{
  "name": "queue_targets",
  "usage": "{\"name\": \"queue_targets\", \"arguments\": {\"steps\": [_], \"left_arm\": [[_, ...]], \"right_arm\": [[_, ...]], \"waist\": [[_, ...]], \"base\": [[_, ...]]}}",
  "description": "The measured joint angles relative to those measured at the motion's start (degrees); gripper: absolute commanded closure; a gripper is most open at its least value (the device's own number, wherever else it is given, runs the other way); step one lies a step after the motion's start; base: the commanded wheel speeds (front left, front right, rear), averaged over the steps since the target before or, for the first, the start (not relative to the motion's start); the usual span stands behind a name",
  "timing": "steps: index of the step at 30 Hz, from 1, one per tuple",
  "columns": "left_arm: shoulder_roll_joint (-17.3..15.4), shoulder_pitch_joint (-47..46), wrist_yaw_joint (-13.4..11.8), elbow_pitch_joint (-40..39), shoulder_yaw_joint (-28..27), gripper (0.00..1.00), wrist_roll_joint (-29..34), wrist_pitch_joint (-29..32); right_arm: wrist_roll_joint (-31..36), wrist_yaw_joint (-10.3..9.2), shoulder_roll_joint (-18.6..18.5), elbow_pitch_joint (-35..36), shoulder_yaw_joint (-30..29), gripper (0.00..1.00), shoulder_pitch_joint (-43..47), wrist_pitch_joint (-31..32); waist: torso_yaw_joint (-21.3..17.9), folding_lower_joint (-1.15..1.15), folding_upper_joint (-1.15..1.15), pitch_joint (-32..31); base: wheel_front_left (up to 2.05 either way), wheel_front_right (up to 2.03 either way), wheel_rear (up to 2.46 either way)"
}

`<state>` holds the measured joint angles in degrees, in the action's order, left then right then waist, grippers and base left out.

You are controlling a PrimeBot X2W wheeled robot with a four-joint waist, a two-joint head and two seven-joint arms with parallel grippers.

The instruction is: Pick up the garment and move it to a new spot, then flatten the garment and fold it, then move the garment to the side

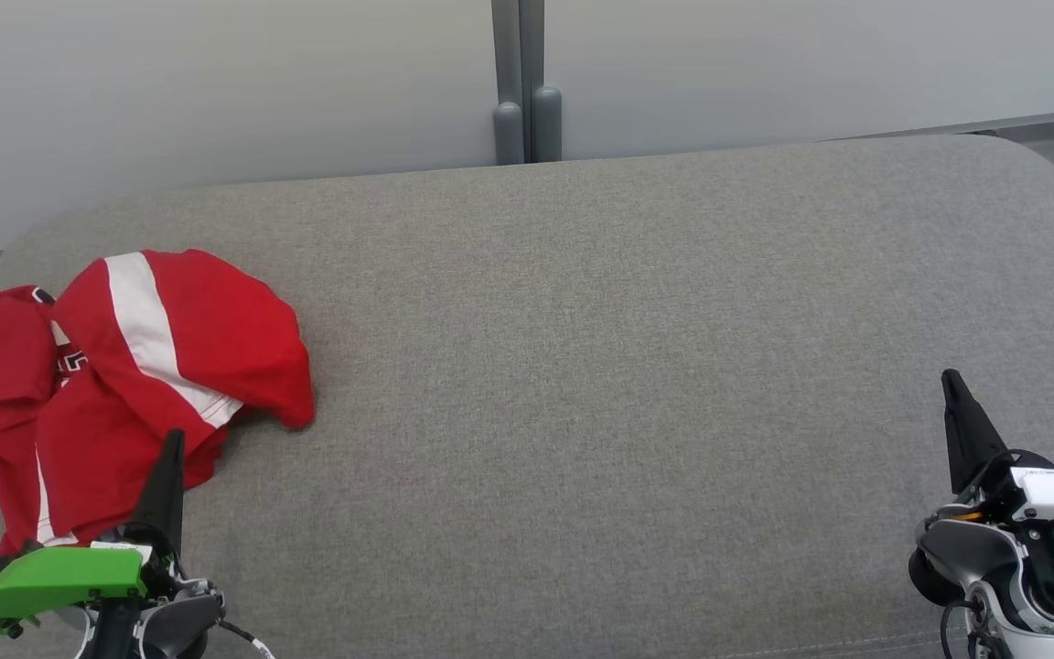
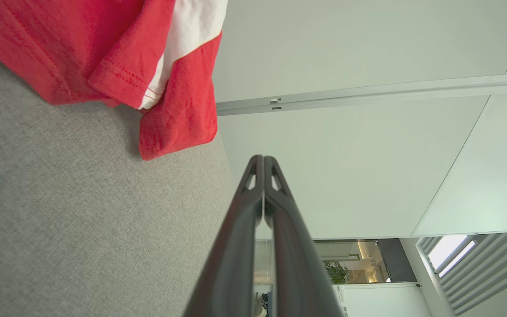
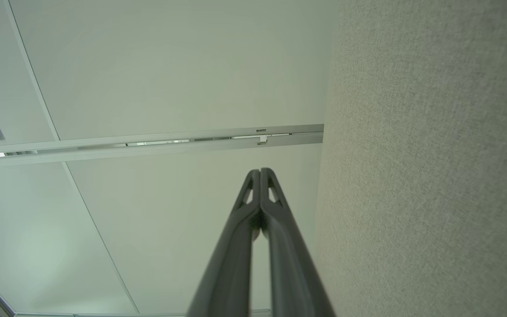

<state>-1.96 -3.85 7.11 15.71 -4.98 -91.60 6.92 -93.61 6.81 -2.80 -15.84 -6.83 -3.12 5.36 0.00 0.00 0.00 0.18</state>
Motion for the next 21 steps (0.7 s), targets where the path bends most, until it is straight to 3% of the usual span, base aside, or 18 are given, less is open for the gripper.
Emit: {"name": "queue_targets", "arguments": {"steps": [21], "left_arm": [[0.0,0.0,0.0,0.0,0.0,1.0,0.0,0.0]], "right_arm": [[0.01,0.0,0.02,0.0,-0.04,1.0,0.0,0.01]], "waist": [[0.0,0.0,0.0,0.0]], "base": [[0.0,0.0,0.0]]}}
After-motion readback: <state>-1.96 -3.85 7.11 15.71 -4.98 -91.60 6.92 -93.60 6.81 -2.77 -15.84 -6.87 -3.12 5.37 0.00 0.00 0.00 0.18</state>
